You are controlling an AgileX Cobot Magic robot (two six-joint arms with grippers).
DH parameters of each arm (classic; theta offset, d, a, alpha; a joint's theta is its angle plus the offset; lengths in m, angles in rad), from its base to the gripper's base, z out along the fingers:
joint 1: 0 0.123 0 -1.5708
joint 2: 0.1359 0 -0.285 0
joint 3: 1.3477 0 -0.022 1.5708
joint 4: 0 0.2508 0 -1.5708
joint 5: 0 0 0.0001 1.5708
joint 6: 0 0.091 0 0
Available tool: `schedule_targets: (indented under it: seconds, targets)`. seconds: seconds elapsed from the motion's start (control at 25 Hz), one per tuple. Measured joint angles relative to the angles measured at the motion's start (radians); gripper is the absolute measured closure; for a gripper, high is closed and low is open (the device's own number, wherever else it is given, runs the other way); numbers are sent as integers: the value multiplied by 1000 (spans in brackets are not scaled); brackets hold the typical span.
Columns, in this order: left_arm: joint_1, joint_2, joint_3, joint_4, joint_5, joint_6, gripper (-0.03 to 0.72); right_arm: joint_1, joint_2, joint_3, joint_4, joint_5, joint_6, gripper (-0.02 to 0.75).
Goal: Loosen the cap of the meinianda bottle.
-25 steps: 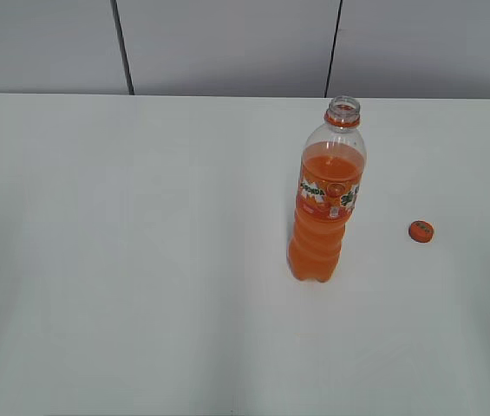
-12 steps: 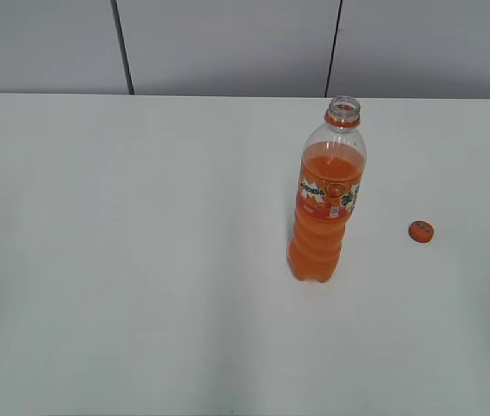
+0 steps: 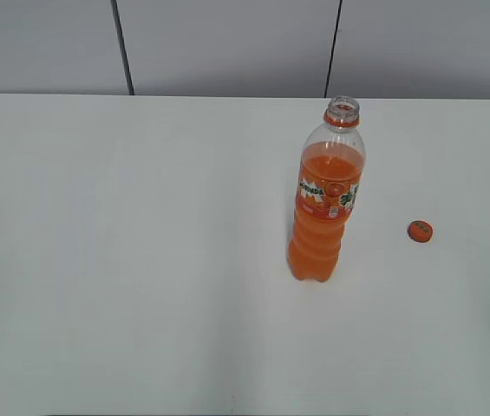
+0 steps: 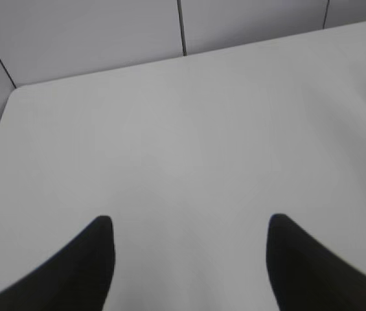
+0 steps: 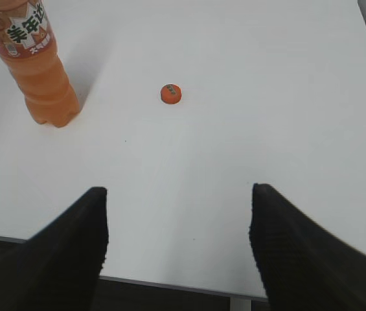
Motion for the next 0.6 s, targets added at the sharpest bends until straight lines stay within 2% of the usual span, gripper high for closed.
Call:
schedule_targets:
  seconds: [0.6]
  targets:
    - [0,-3,5,1,0,0,237,0,-1,5,6,0,0,225]
